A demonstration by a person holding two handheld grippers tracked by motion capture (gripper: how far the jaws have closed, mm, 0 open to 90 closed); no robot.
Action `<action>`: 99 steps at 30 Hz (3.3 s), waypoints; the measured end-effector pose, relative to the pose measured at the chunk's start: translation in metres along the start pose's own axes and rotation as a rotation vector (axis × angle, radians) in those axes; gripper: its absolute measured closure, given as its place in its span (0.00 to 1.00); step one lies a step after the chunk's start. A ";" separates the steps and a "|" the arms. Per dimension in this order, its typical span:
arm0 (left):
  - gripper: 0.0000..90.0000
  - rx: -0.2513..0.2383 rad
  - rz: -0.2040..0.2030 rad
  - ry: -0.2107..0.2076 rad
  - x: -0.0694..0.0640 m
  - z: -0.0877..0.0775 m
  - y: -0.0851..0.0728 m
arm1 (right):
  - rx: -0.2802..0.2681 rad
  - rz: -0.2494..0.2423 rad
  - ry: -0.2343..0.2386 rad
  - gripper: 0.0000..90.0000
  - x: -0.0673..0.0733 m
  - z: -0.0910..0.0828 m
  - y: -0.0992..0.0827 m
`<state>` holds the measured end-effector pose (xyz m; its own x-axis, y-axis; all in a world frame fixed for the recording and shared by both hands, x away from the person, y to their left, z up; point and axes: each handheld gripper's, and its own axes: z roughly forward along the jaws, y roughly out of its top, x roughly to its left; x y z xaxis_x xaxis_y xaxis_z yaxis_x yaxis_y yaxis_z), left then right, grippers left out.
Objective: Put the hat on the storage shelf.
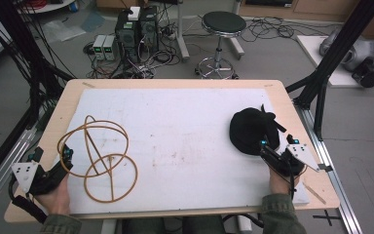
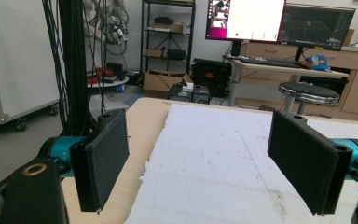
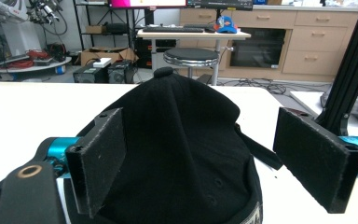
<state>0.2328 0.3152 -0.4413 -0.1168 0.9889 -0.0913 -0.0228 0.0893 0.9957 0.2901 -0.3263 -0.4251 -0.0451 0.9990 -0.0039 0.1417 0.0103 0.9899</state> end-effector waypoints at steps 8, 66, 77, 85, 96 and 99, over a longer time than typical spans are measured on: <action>0.23 -0.001 -0.002 0.002 0.000 0.002 0.001 | -0.006 0.007 -0.007 0.18 -0.002 -0.002 0.000; 0.23 -0.010 0.002 -0.011 0.000 -0.001 0.004 | 0.103 0.015 0.051 0.16 -0.008 0.034 0.023; 0.23 -0.008 0.000 -0.022 -0.001 0.000 0.003 | 0.281 -0.006 0.120 0.16 -0.006 0.056 0.027; 0.23 -0.002 0.001 -0.026 -0.001 0.001 0.002 | 0.366 -0.026 0.122 0.22 -0.003 0.066 0.019; 0.24 0.003 0.013 -0.037 -0.003 0.002 0.002 | 0.371 -0.005 0.102 0.47 -0.003 0.066 0.016; 0.24 0.005 0.013 -0.038 -0.003 0.002 0.002 | 0.352 -0.027 0.111 0.66 0.000 0.064 0.017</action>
<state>0.2356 0.3123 -0.4390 -0.0794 0.9938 -0.0776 -0.0161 0.0765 0.9969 0.3561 -0.3234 -0.4179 -0.1574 0.9875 0.0050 0.4695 0.0704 0.8801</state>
